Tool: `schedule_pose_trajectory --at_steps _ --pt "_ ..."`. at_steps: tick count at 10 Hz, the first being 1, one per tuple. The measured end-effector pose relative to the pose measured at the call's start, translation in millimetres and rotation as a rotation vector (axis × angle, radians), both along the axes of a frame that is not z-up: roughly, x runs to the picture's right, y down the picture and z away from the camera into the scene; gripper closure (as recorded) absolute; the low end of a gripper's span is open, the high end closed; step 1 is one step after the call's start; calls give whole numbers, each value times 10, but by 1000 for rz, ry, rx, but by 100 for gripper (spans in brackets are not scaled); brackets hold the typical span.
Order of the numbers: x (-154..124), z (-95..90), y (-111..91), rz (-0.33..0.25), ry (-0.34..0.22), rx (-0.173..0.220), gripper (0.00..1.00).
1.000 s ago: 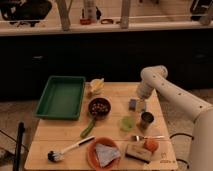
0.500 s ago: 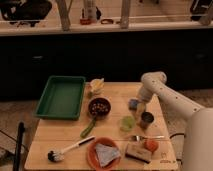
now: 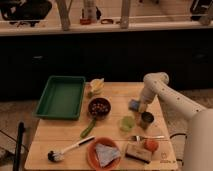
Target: Place sponge in tray
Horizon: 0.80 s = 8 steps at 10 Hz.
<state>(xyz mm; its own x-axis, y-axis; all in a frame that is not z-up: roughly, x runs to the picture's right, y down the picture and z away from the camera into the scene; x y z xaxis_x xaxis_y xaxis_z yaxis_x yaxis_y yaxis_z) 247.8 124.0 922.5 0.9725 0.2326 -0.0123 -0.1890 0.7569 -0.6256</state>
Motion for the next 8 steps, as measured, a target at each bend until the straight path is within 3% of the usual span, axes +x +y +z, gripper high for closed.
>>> schedule_pose_trajectory --at_steps 2,3,8 --pt "-34 -76 -108 -4 -17 16 92" --pt "-53 -127 -174 -9 -30 23 98" --pt "-242 -352 -546 -67 -171 54 100"
